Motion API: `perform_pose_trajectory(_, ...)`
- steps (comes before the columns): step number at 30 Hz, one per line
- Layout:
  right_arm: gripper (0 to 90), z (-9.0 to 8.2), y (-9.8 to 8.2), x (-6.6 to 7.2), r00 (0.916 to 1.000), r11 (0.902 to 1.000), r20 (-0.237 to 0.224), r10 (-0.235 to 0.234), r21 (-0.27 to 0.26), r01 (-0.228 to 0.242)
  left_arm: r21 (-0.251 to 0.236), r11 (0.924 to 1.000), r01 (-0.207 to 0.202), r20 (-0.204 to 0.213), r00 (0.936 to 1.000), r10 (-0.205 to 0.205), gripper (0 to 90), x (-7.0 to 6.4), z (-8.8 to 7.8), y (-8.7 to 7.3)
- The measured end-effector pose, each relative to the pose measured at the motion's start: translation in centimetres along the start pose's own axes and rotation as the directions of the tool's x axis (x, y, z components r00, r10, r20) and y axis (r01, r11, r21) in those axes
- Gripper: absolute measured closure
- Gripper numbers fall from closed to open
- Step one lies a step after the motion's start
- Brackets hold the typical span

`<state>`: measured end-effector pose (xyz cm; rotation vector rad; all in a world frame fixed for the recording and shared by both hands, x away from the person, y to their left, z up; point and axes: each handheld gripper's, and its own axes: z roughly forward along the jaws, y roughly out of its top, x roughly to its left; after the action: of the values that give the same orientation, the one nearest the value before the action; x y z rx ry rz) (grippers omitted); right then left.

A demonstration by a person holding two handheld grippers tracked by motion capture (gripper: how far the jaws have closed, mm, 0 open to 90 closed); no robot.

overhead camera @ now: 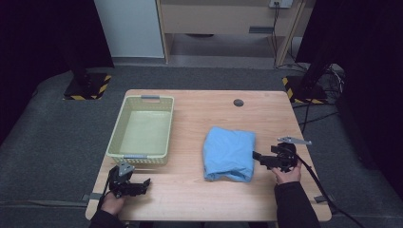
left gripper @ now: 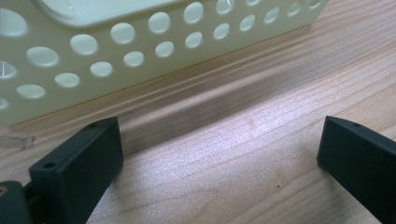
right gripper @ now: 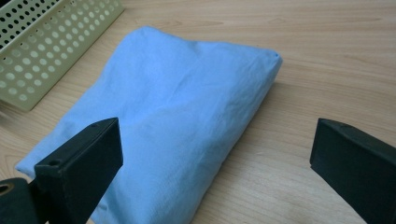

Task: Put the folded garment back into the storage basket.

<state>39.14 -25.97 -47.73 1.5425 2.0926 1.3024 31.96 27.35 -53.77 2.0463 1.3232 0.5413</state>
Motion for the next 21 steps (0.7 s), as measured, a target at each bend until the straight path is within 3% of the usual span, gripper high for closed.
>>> perform_pose_trajectory(15,5.5,3.9,-1.0,0.4,0.9983,0.9959,-0.037,0.045,0.080,-0.042,0.000,1.0000,0.000,0.000,1.0000,0.000,0.0,0.0,0.0,0.0)
perform_pose_trajectory(21,7.2,5.2,-1.3,0.6,0.9986,0.9947,-0.039,0.036,0.097,-0.032,0.000,1.0000,0.000,0.000,1.0000,0.000,0.0,0.0,0.0,0.0)
